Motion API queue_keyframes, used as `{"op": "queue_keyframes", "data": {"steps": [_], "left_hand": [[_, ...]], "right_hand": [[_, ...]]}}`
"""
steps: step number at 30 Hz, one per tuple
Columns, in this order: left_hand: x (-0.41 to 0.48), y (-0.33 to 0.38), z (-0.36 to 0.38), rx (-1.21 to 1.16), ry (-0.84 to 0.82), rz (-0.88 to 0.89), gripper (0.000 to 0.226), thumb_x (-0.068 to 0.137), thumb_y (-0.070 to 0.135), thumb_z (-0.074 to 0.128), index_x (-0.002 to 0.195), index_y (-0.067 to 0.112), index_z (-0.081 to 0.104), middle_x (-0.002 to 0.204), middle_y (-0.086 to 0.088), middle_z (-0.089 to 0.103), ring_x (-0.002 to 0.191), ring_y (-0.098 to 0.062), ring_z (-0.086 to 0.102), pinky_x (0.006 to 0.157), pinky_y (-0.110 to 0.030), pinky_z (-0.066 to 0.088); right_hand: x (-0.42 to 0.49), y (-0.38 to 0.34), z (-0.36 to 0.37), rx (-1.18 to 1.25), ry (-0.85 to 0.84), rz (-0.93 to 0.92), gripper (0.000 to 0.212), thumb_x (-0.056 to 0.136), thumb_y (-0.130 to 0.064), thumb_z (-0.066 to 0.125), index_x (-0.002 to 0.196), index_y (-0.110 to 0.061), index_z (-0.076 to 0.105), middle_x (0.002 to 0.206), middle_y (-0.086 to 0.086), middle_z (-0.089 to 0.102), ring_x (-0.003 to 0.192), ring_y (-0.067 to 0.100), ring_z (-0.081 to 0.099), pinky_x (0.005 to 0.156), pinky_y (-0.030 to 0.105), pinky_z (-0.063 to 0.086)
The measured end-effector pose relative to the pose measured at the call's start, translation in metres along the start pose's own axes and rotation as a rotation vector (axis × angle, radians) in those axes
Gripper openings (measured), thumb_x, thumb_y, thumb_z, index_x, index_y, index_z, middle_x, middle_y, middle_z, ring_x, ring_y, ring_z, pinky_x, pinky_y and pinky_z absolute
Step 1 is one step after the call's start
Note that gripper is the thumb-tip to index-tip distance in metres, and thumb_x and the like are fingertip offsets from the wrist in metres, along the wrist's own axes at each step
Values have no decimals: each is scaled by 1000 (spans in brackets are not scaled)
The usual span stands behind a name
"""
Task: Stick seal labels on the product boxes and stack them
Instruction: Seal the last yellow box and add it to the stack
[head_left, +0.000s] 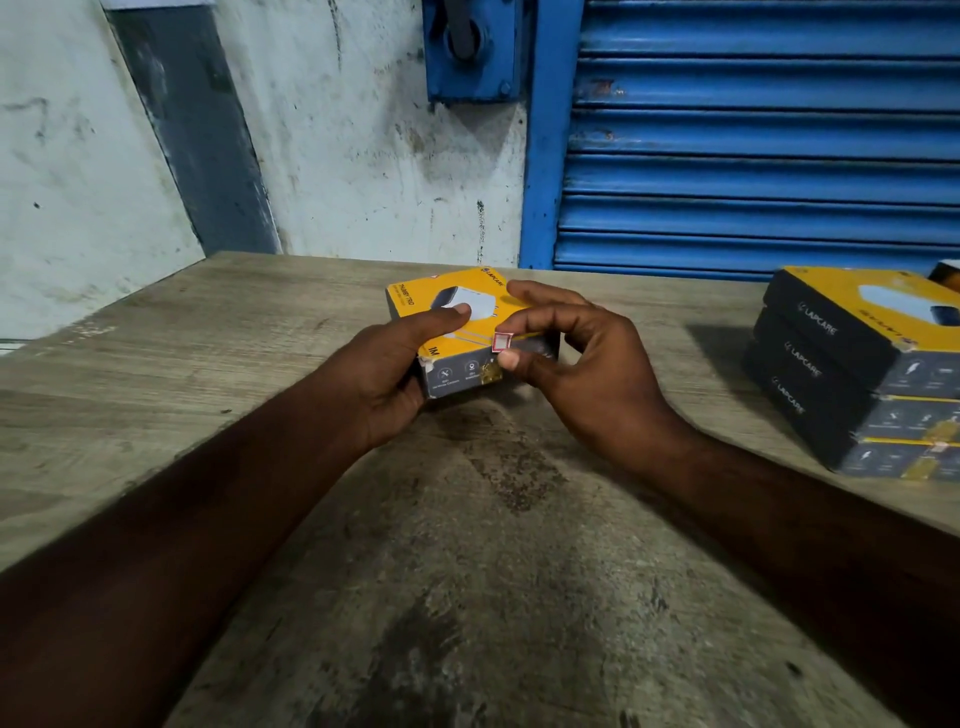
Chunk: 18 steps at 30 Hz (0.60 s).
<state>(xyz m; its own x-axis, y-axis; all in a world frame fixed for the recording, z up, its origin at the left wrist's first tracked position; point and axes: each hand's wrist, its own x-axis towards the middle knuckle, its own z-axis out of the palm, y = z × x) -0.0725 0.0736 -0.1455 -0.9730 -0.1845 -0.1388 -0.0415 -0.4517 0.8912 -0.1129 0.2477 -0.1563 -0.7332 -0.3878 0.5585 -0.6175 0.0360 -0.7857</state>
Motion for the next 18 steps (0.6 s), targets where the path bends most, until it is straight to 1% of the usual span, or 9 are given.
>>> {"op": "queue_keyframes", "data": {"steps": [2, 3, 7, 10, 12, 15, 18], "left_hand": [[0, -1, 0, 17, -10, -9, 39, 94, 12, 65, 132, 7, 60, 118, -17, 72, 107, -30, 71, 88, -43, 60], [-1, 0, 0, 27, -12, -13, 39, 94, 12, 65, 132, 6, 60, 118, -17, 72, 107, -30, 71, 87, -42, 60], [-3, 1, 0, 62, -14, -19, 39, 93, 14, 66, 131, 7, 61, 117, -16, 73, 101, -28, 73, 79, -38, 63], [-3, 1, 0, 71, 1, -28, 39, 92, 14, 68, 130, 8, 62, 114, -16, 74, 95, -26, 74, 75, -37, 63], [-3, 2, 0, 74, -3, -33, 41, 91, 14, 68, 131, 8, 61, 115, -16, 73, 98, -27, 73, 75, -36, 63], [-3, 2, 0, 78, 4, -34, 37, 91, 14, 69, 128, 9, 62, 112, -15, 74, 91, -25, 74, 72, -35, 63], [-4, 3, 0, 88, 4, -35, 37, 92, 14, 69, 128, 9, 62, 112, -15, 74, 91, -25, 74, 75, -37, 63]], "right_hand": [[-1, 0, 1, -10, -7, -19, 31, 73, -13, 83, 82, -41, 72, 130, -9, 65, 130, 15, 54, 114, 44, 39], [-1, 0, 1, -17, -14, -25, 32, 73, -12, 83, 82, -41, 71, 129, -10, 65, 130, 16, 55, 114, 43, 39], [-2, 0, 0, -51, -53, -39, 35, 75, -5, 84, 83, -36, 72, 125, -12, 66, 128, 11, 55, 113, 31, 38], [-2, 1, 1, -62, -72, -42, 35, 75, -5, 84, 83, -37, 71, 125, -13, 66, 127, 7, 55, 112, 28, 37], [-3, 2, 2, -70, -76, -47, 34, 75, -8, 84, 83, -38, 71, 125, -13, 66, 127, 8, 54, 112, 31, 37], [-2, 4, 3, -44, -79, -53, 23, 72, -19, 80, 84, -38, 72, 126, -11, 67, 128, 9, 56, 113, 38, 39], [0, 8, 1, -25, -85, -49, 21, 75, -16, 81, 87, -32, 74, 128, -10, 67, 128, 9, 56, 114, 43, 39]]}}
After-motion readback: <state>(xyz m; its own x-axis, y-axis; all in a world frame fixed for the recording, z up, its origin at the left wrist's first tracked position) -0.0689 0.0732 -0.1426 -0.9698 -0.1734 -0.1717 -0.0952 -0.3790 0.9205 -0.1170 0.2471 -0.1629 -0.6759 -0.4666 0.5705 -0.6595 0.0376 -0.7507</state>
